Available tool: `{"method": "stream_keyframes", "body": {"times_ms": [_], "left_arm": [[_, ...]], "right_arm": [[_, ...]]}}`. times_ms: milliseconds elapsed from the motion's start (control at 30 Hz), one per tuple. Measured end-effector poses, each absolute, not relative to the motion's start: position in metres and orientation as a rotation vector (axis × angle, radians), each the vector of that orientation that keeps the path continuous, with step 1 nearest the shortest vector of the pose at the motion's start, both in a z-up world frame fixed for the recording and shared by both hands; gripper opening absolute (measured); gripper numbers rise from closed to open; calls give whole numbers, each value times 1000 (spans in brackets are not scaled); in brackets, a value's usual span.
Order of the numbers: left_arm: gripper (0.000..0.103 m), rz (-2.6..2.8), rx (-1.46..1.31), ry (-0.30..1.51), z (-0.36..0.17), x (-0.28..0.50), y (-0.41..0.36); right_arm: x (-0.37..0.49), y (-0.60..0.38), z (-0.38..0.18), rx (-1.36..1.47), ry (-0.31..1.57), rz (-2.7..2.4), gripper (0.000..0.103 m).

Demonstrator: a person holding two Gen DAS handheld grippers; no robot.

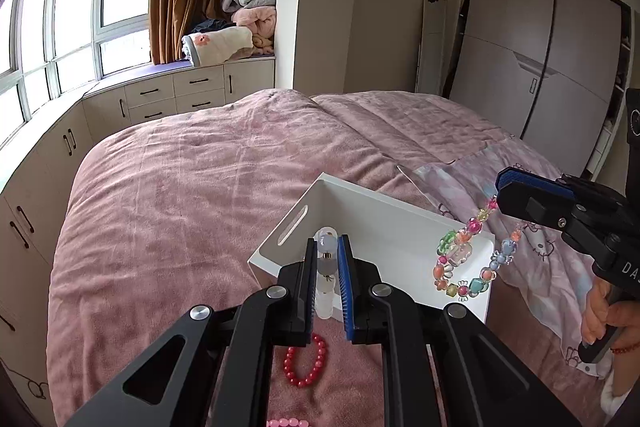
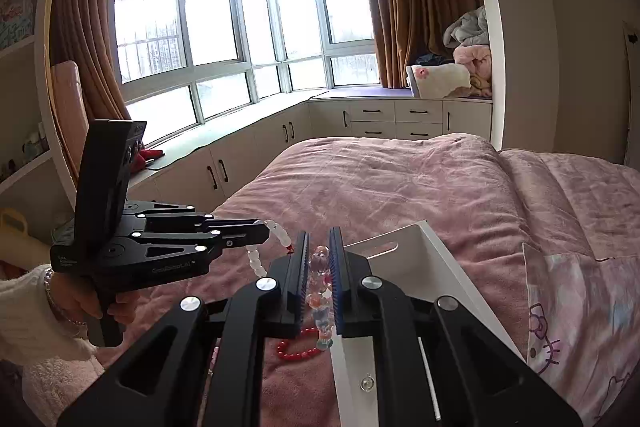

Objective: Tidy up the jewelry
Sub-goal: 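Carry both bracelets into the white bin and open both tools, then move both open tools back toward the remaining jewelry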

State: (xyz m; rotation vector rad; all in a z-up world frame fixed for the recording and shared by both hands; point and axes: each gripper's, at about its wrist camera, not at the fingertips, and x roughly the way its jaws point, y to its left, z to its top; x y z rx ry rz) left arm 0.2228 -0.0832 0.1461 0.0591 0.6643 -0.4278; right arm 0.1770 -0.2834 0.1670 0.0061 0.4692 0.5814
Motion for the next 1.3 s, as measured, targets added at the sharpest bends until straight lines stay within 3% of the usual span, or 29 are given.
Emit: {"method": "stream_keyframes", "body": {"times_ms": [367, 867, 933, 1000, 1133, 1200, 1267, 1300], "left_arm": [[15, -478, 190, 809, 111, 283, -173], [16, -381, 200, 918, 44, 339, -208], [21, -363, 218, 912, 42, 340, -210], [33, -352, 227, 896, 44, 340, -209], [42, -345, 251, 843, 54, 331, -200], [62, -336, 267, 785, 65, 322, -191], [72, -331, 269, 724, 78, 313, -177], [77, -325, 265, 699, 85, 310, -169]], "right_arm": [[192, -346, 136, 17, 559, 480, 11], [226, -362, 75, 24, 708, 449, 11], [229, -359, 69, 26, 721, 448, 12], [229, -357, 65, 31, 727, 449, 13], [228, -351, 64, 37, 738, 450, 13], [226, -348, 65, 40, 734, 448, 23], [222, -344, 70, 43, 714, 445, 53], [219, -341, 74, 41, 700, 445, 54]]}}
